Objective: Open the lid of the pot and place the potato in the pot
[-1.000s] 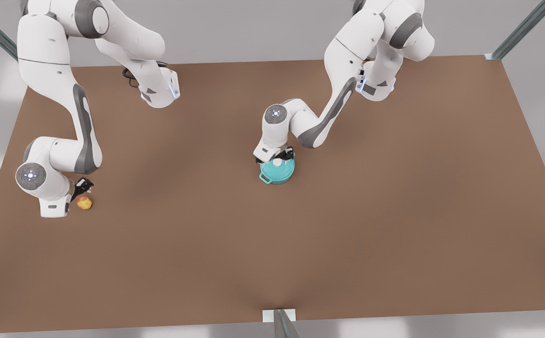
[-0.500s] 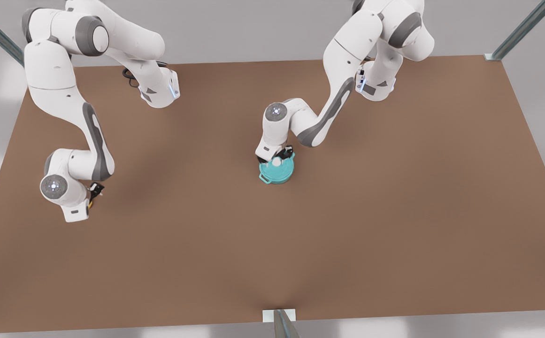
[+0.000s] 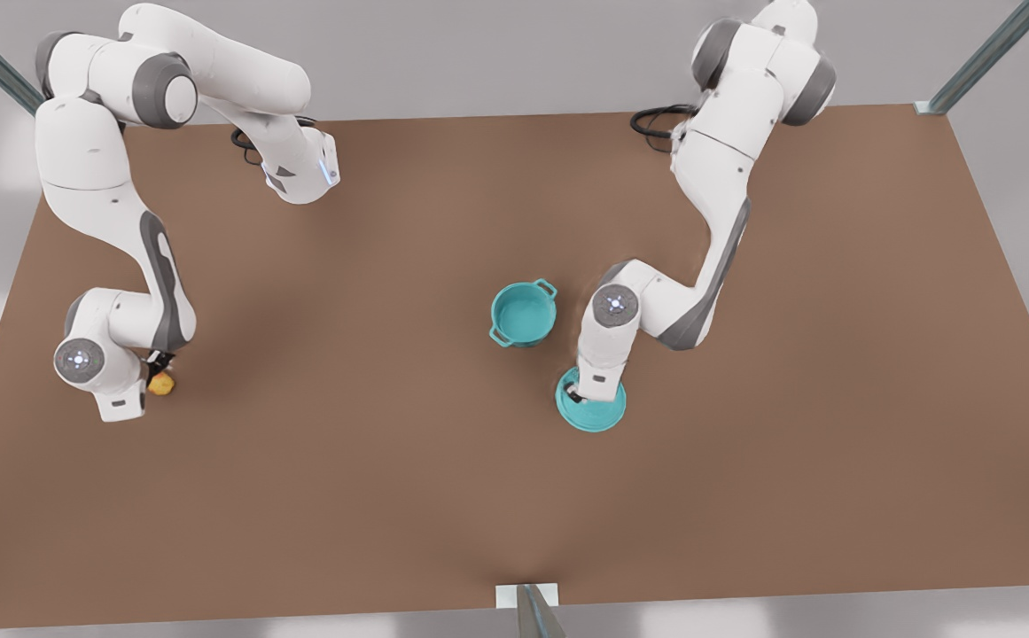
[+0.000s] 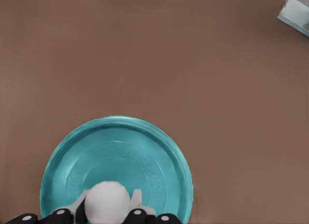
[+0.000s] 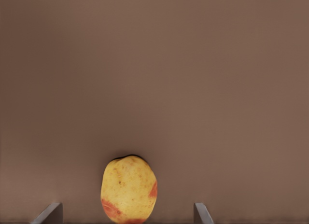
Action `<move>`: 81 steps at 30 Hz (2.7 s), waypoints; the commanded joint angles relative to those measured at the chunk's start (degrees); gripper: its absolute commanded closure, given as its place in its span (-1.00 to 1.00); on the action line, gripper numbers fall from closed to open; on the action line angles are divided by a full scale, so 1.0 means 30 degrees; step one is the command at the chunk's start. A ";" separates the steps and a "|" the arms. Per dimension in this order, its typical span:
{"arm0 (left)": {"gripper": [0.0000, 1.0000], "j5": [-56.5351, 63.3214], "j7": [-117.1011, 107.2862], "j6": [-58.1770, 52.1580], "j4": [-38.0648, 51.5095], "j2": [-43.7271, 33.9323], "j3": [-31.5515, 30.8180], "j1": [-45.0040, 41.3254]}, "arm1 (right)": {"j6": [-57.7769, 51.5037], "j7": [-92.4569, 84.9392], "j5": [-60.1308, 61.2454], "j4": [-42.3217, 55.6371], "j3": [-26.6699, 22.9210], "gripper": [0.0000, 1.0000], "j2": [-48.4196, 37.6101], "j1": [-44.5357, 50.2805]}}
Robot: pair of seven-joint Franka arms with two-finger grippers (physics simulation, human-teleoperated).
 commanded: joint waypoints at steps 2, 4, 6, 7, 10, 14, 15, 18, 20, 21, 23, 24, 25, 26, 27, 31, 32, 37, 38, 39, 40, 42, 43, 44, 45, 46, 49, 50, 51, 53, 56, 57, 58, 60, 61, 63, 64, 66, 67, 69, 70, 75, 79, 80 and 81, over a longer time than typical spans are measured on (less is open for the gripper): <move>-0.34 -0.0162 0.9917 -0.0322 0.2117 0.2257 0.0029 0.1717 | 0.0003 -0.1271 0.0020 -0.0003 0.0019 -1.00 0.0070 -0.0001; -1.00 0.0158 1.0123 -0.0526 0.2410 0.2111 0.0029 0.1689 | 0.0033 -0.1271 0.0020 -0.0032 0.0019 -1.00 0.0246 -0.0147; -1.00 0.1478 1.0942 -0.3043 0.3200 0.1818 -0.0147 0.1630 | 0.0062 -0.1242 -0.0009 -0.0062 0.0019 -1.00 0.0480 -0.0322; -1.00 0.1332 1.2371 -0.5029 0.3436 0.1061 -0.0177 0.1688 | 0.0528 -0.1301 -0.0010 -0.0236 0.0048 -1.00 0.0539 -0.0440; -1.00 -0.5228 2.3186 -1.7755 0.4353 -0.6877 0.0146 0.6693 | 0.0765 -0.1330 -0.0010 -0.0267 0.0077 -1.00 0.0861 -0.0674; -1.00 -0.4791 2.3307 -1.2452 -0.0314 -0.9814 -0.0001 0.7167 | 0.1322 -0.1359 -0.0010 -0.0179 0.0077 -1.00 0.1154 -0.0791; -1.00 -0.4733 2.3365 -1.2071 -0.0285 -0.9579 -0.0001 0.7196 | 0.1292 -0.1359 -0.0010 -0.0149 0.0107 -0.97 0.1154 -0.0791; -1.00 -0.4674 2.2809 -1.2040 -0.0109 -0.8554 -0.0059 0.6288 | 0.1234 -0.1476 -0.0010 -0.0091 0.0136 -0.74 0.1125 -0.0674; -1.00 -0.4703 2.2750 -1.1513 -0.0109 -0.8348 -0.0059 0.6288 | 0.1175 -0.1506 -0.0010 -0.0091 0.0136 -0.54 0.1096 -0.0674; -1.00 -0.4703 2.2750 -1.1513 -0.0109 -0.8319 -0.0059 0.6288 | 0.1117 -0.1535 -0.0010 -0.0091 0.0136 -0.48 0.1066 -0.0674; -1.00 -0.4703 2.2369 -1.1542 -0.0109 -0.8377 -0.0059 0.6288 | 0.1117 -0.1740 -0.0010 -0.0091 0.0136 -0.35 0.1037 -0.0674; -1.00 -0.4732 2.2253 -1.1542 -0.0109 -0.8407 -0.0059 0.6288 | 0.1117 -0.1798 -0.0010 -0.0091 0.0136 -0.29 0.1037 -0.0674; -1.00 -0.4733 2.1637 -1.1542 -0.0109 -0.8465 -0.0059 0.6288 | 0.1117 -0.1799 -0.0010 -0.0091 0.0136 -0.24 0.1037 -0.0674; -1.00 -0.4732 2.1637 -1.1630 -0.0109 -0.8524 -0.0001 0.6317 | 0.1117 -0.1799 -0.0010 -0.0091 0.0136 -0.17 0.1037 -0.0674; -1.00 -0.4733 2.1491 -1.1718 -0.0109 -0.8524 0.0029 0.6317 | 0.1117 -0.1799 -0.0010 -0.0091 0.0165 -0.11 0.1037 -0.0674; -1.00 -0.4704 2.0582 -1.1806 -0.0109 -0.8612 -0.0030 0.6288 | 0.1029 -0.2091 -0.0010 -0.0091 0.0136 0.03 0.0891 -0.0674; -1.00 -0.4703 2.0582 -1.1806 -0.0109 -0.8583 -0.0059 0.6259 | 0.0912 -0.2238 -0.0010 -0.0091 0.0136 0.03 0.0685 -0.0674; -1.00 -0.4147 2.0612 -1.0957 -0.0138 -0.8319 -0.0118 0.5907 | -0.0377 -0.2677 0.0166 -0.0091 0.0751 0.03 -0.0602 -0.0703; -1.00 -0.4147 2.0582 -1.0986 -0.0168 -0.8319 -0.0147 0.5644 | -0.1079 -0.2765 0.0195 -0.0062 0.1101 0.03 -0.1101 -0.0674; -1.00 -0.4147 2.0582 -1.1015 -0.0138 -0.8436 -0.0177 0.5585 | -0.1842 -0.2853 0.0927 0.0026 0.1541 0.04 -0.1511 -0.0674; -1.00 -0.4147 2.0582 -1.1044 -0.0138 -0.8465 -0.0177 0.5556 | -0.2486 -0.2912 0.0957 0.0055 0.2069 0.05 -0.1834 -0.0674; -1.00 -0.4117 2.0553 -1.1044 0.0066 -0.8553 -0.0177 0.5556 | -0.4010 -0.2824 0.1543 0.0407 0.3153 0.05 -0.2536 -0.0645; -1.00 -0.4147 1.9969 -1.1220 0.0272 -0.8670 -0.0177 0.5556 | -0.4303 -0.2795 0.2099 0.0407 0.3709 0.05 -0.2800 -0.0645; -1.00 -0.4117 1.9059 -1.1220 0.0272 -0.8670 -0.0294 0.5380 | -0.4420 -0.2765 0.2363 0.0407 0.4236 0.06 -0.2947 -0.0645; -1.00 -0.4117 1.9059 -1.1220 0.0301 -0.8670 -0.0294 0.5380 | -0.5152 -0.2560 0.2481 0.0407 0.4735 0.06 -0.3211 -0.0645; -1.00 -0.4117 1.9059 -1.1249 0.0301 -0.8670 -0.0294 0.5380 | -0.5241 -0.2384 0.2481 0.0378 0.5350 0.07 -0.3474 -0.0645; -1.00 -0.3561 1.9322 -1.0810 0.0418 -0.8202 -0.0177 0.5819 | -0.5270 -0.2092 0.3067 0.0349 0.7546 0.07 -0.3768 -0.0645; -1.00 -0.3707 1.9352 -1.0985 0.1004 -0.8202 -0.0177 0.6288 | -0.5270 -0.1477 0.3184 0.0349 0.8133 0.07 -0.3768 -0.0616; -1.00 -0.3560 1.9322 -1.0986 0.1004 -0.8084 -0.0264 0.6141 | -0.5270 -0.0657 0.3213 0.0349 0.8748 0.07 -0.3768 -0.0616; -1.00 -0.3648 1.9323 -1.1015 0.1034 -0.8084 -0.0264 0.6229 | -0.5299 0.0690 0.4238 0.0349 0.9628 0.07 -0.3768 0.0057; -1.00 -0.3678 1.9293 -1.1044 0.1034 -0.8084 -0.0294 0.6141 | -0.5680 0.3852 0.4969 0.0378 0.9628 0.07 -0.3826 0.2311; -1.00 -0.3678 1.9293 -1.1044 0.1034 -0.8084 -0.0294 0.6141 | -0.5680 0.4265 0.5498 0.0407 0.9628 0.07 -0.3826 0.2899; -1.00 -0.3678 1.9293 -1.1044 0.1034 -0.8084 -0.0294 0.6141 | -0.5710 0.4997 0.5615 0.0553 0.9628 0.07 -0.3826 0.3573; -1.00 -0.3649 1.9293 -1.1044 0.1034 -0.8084 -0.0264 0.6141 | -0.5710 0.6315 0.5966 0.0729 0.9628 0.07 -0.3797 0.4891; -1.00 -0.3649 1.9293 -1.1044 0.1034 -0.8084 -0.0264 0.6141 | -0.5710 0.7077 0.6553 0.0875 0.9628 0.07 -0.3768 0.5653; -1.00 -0.3590 1.9293 -1.1044 0.1034 -0.8113 -0.0264 0.6141 | -0.5680 0.9332 0.6582 0.1256 0.9628 0.07 -0.3476 0.7176; -1.00 -0.3561 1.9293 -1.1044 0.1034 -0.8084 -0.0293 0.6141 | -0.5680 1.0240 0.6582 0.1491 0.9628 0.07 -0.3328 0.7733; -1.00 -0.3531 1.9264 -1.1044 0.1034 -0.8084 -0.0294 0.6141 | -0.5680 1.2203 0.6582 0.1813 0.9599 0.07 -0.3065 0.8903; -1.00 -0.3502 1.9264 -1.1044 0.1034 -0.8084 -0.0294 0.6141 | -0.5680 1.3081 0.6582 0.1901 0.9599 0.07 -0.3006 0.9489; -1.00 -0.3502 1.9264 -1.1044 0.1034 -0.8084 -0.0294 0.6141 | -0.5680 1.4957 0.6553 0.2457 0.9599 0.07 -0.2568 1.0633; -1.00 -0.3502 1.9264 -1.1044 0.1034 -0.8084 -0.0294 0.6141 | -0.5680 1.5661 0.6553 0.2839 0.9599 0.07 -0.2216 1.1043; -1.00 -0.3502 1.9264 -1.1044 0.1034 -0.8055 -0.0294 0.6141 | -0.5534 1.9148 0.6524 0.5914 0.9541 0.07 0.0509 1.3534; -1.00 -0.3533 1.8795 -1.0986 0.1063 -0.8055 -0.0323 0.5849 | -0.5007 2.0174 0.6377 0.6999 0.9511 0.07 0.2033 1.4091; -1.00 -0.3560 1.8941 -1.0956 0.1092 -0.8055 -0.0323 0.5702 | -0.5007 2.0174 0.6377 0.7028 0.9482 0.07 0.2209 1.4267; -1.00 -0.3561 1.9059 -1.0869 0.1296 -0.8055 -0.0323 0.5644 | -0.4862 2.0321 0.6377 0.7379 0.9452 0.07 0.2472 1.4296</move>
